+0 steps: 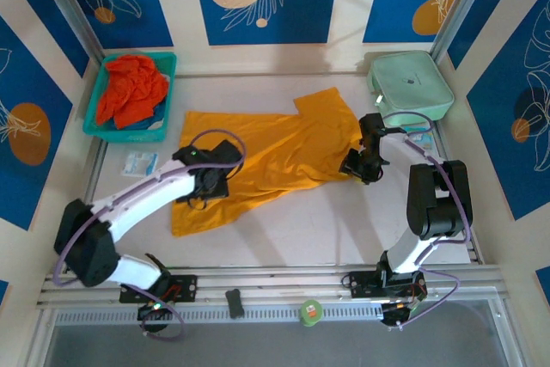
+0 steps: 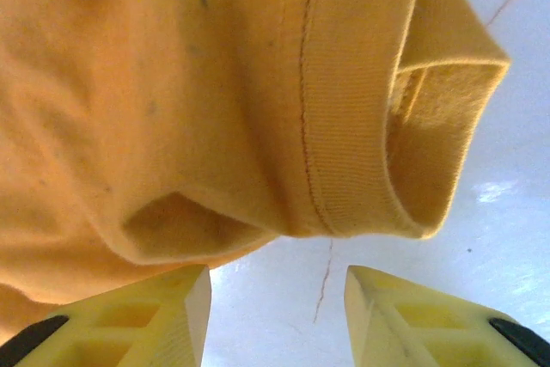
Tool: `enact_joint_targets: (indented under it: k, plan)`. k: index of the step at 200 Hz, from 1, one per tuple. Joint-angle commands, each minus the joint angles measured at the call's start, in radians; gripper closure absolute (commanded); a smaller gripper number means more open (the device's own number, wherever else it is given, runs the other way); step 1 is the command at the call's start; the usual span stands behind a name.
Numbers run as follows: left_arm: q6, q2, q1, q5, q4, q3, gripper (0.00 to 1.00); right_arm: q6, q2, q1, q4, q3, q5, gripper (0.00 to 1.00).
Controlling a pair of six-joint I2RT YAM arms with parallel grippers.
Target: Fold and stack the t-shirts
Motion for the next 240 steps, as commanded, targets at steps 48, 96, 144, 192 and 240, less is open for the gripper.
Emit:
enact_joint_targets:
  k: [48,96,144,192,240]
  plan:
    - [0.229,0.339,0.113,0.049,0.363,0.074,0.19,0.059,0.144,0.033,-0.004,0.064,0.050,0.56]
    - [0.278,0.420,0.126,0.045,0.441,0.033,0.22,0.057,0.167,0.032,-0.010,0.116,0.113,1.00]
    - [0.300,0.376,0.126,-0.002,0.441,-0.042,0.24,-0.013,0.069,0.046,-0.162,0.256,0.111,1.00]
    - [0.352,0.344,0.126,-0.076,0.380,-0.021,0.25,-0.050,0.155,0.051,-0.260,0.547,0.001,1.00]
    - [0.389,0.335,0.126,-0.130,0.352,0.005,0.25,-0.035,0.478,0.053,-0.288,0.923,-0.143,1.00]
